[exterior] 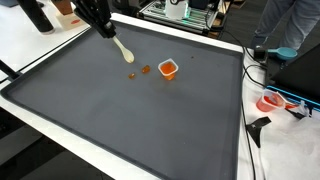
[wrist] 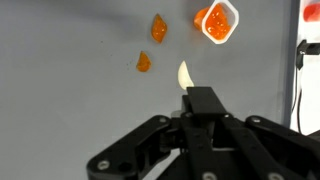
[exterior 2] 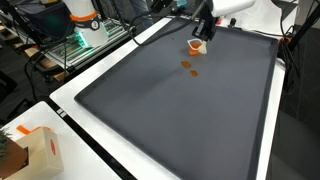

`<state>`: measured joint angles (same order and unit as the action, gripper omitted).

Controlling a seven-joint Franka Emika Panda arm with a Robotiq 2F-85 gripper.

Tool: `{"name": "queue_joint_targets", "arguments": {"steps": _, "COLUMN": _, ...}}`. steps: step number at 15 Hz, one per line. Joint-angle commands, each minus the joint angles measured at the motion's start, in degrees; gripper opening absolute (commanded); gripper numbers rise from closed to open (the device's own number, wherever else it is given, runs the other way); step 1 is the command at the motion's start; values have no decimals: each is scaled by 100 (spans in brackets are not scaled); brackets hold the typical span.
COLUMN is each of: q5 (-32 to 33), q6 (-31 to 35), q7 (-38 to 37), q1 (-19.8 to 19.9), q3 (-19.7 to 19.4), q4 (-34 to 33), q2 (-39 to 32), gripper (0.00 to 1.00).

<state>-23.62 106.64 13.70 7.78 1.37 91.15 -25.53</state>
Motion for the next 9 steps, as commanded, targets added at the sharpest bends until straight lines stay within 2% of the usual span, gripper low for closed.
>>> {"name": "queue_joint_targets", "arguments": {"steps": 1, "q5": 478, "q6": 293, "q7": -197, "q1": -239, "q3": -57, "q4": 469, "q2": 462, "gripper": 3}}
{"name": "queue_joint_targets", "arguments": {"steps": 9, "q5": 1220, "q6": 633, "q7": -435, "q1": -575, "q3": -30, "q4": 866, "q2": 910, "gripper": 3}}
